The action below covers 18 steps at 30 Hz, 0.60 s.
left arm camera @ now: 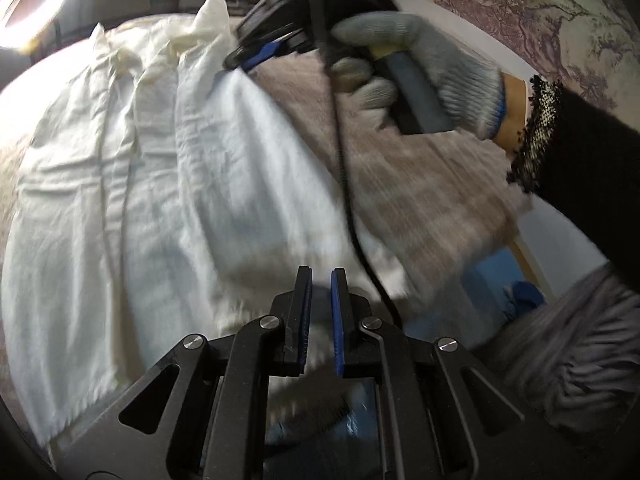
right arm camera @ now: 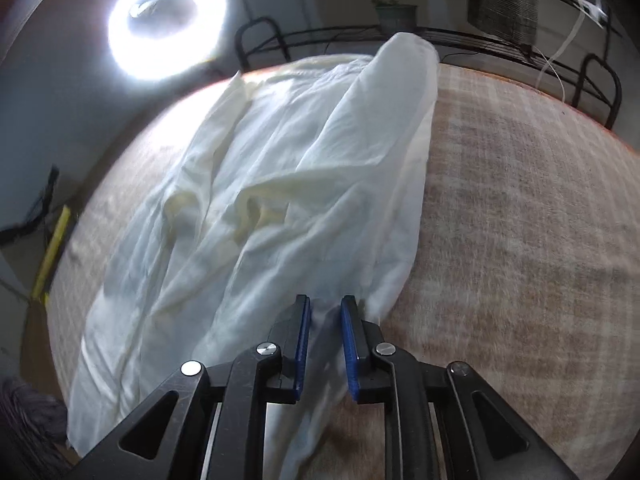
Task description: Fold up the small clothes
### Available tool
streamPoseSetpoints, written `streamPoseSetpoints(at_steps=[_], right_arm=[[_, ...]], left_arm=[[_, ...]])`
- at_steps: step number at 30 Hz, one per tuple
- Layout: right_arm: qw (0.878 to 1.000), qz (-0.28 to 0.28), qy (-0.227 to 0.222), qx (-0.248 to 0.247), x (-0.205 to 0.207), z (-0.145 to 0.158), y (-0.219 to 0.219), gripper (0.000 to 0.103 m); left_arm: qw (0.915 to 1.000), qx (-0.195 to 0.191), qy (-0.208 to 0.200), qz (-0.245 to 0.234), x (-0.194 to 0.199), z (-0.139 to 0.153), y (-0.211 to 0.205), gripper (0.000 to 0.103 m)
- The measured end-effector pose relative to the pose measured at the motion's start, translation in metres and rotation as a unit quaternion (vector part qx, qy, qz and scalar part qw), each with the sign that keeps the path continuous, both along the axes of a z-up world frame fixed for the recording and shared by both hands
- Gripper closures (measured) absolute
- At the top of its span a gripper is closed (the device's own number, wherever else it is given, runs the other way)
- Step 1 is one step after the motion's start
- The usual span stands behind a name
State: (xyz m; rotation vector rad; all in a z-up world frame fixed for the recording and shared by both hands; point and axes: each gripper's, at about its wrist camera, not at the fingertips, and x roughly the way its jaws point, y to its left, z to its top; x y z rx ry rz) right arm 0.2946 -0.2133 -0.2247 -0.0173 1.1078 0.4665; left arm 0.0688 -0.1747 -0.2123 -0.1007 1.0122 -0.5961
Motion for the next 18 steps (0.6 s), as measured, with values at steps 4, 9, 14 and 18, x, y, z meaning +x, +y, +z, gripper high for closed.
streamPoseSetpoints(at_steps=[4,9,14,18], right_arm=[[1.0,-0.002,0.001,0.023,-0.016,0.026,-0.018,0.085],[0.998,0.004,-0.012,0.062,-0.029,0.076,-0.039,0.084],[0.997,0.005,-0.036,0.062,-0.022,0.113,-0.041,0.084],[0.996,0.005,-0.038,0.085,-0.002,0.113,-0.024,0.076]], left_arm=[[0.9999,-0.016,0.006,0.0,-0.003,0.031,0.033,0.097],[0.9992,-0.018,-0.025,0.027,0.016,0.084,0.091,0.095],[0.9932,0.027,-0.077,0.083,0.08,0.115,0.152,0.092],[0.9898,0.031,-0.08,0.113,0.147,0.107,0.189,0.092]])
